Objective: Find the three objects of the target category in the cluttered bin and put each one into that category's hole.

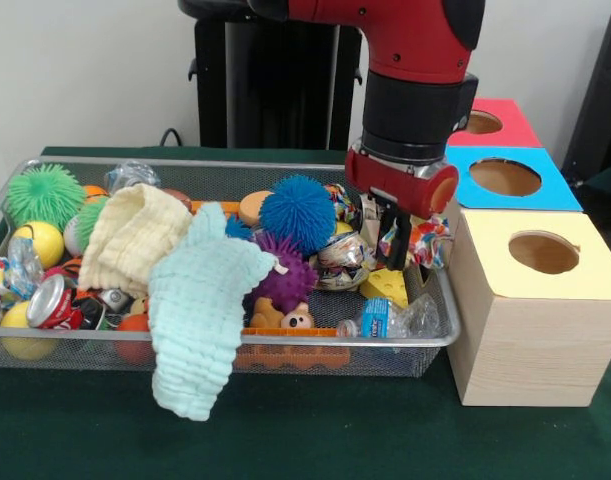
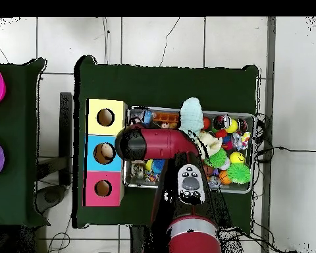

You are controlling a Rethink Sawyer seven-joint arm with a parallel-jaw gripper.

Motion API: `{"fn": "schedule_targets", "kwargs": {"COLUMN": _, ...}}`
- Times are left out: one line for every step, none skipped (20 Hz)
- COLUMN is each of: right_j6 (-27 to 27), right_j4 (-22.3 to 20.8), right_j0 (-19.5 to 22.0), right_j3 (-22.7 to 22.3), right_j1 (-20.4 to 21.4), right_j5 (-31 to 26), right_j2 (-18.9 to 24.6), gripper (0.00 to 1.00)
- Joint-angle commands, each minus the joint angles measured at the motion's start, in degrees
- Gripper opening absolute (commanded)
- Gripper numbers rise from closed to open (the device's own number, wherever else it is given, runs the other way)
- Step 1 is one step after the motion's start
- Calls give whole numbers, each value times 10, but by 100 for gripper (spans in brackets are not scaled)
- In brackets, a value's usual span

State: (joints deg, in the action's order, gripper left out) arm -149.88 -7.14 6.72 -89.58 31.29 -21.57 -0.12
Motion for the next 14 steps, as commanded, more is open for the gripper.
{"fn": "schedule_targets", "kwargs": {"right_j6": -18, "right_j4": 24, "right_j0": 11, "right_j3": -57, "right_j1": 18, "right_j5": -41, "right_j2": 50, "gripper": 0}}
{"fn": "schedule_targets", "kwargs": {"right_j6": -19, "right_j4": 26, "right_j0": 10, "right_j3": -57, "right_j1": 19, "right_j5": -41, "right_j2": 51, "gripper": 0}}
{"fn": "schedule_targets", "kwargs": {"right_j6": -21, "right_j4": 29, "right_j0": 8, "right_j3": -58, "right_j1": 21, "right_j5": -43, "right_j2": 51, "gripper": 0}}
{"fn": "schedule_targets", "kwargs": {"right_j6": -22, "right_j4": 31, "right_j0": 7, "right_j3": -59, "right_j1": 23, "right_j5": -44, "right_j2": 52, "gripper": 0}}
{"fn": "schedule_targets", "kwargs": {"right_j6": -23, "right_j4": 37, "right_j0": 6, "right_j3": -60, "right_j1": 26, "right_j5": -49, "right_j2": 55, "gripper": 0}}
{"fn": "schedule_targets", "kwargs": {"right_j6": -25, "right_j4": 40, "right_j0": 4, "right_j3": -61, "right_j1": 28, "right_j5": -51, "right_j2": 55, "gripper": 0}}
{"fn": "schedule_targets", "kwargs": {"right_j6": -29, "right_j4": 45, "right_j0": 1, "right_j3": -60, "right_j1": 31, "right_j5": -57, "right_j2": 56, "gripper": 0}}
{"fn": "schedule_targets", "kwargs": {"right_j6": -30, "right_j4": 48, "right_j0": -2, "right_j3": -60, "right_j1": 33, "right_j5": -59, "right_j2": 54, "gripper": 0}}
{"fn": "schedule_targets", "kwargs": {"right_j6": -33, "right_j4": 51, "right_j0": -5, "right_j3": -58, "right_j1": 33, "right_j5": -61, "right_j2": 52, "gripper": 0}}
{"fn": "schedule_targets", "kwargs": {"right_j6": -34, "right_j4": 53, "right_j0": -7, "right_j3": -58, "right_j1": 33, "right_j5": -61, "right_j2": 51, "gripper": 0}}
{"fn": "schedule_targets", "kwargs": {"right_j6": -34, "right_j4": 55, "right_j0": -7, "right_j3": -58, "right_j1": 32, "right_j5": -58, "right_j2": 52, "gripper": 0}}
{"fn": "schedule_targets", "kwargs": {"right_j6": -34, "right_j4": 57, "right_j0": -7, "right_j3": -58, "right_j1": 31, "right_j5": -57, "right_j2": 51, "gripper": 0}}
{"fn": "schedule_targets", "kwargs": {"right_j6": -34, "right_j4": 59, "right_j0": -8, "right_j3": -57, "right_j1": 30, "right_j5": -56, "right_j2": 51, "gripper": 0}}
{"fn": "schedule_targets", "kwargs": {"right_j6": -36, "right_j4": 61, "right_j0": -10, "right_j3": -57, "right_j1": 32, "right_j5": -59, "right_j2": 49, "gripper": 0}}
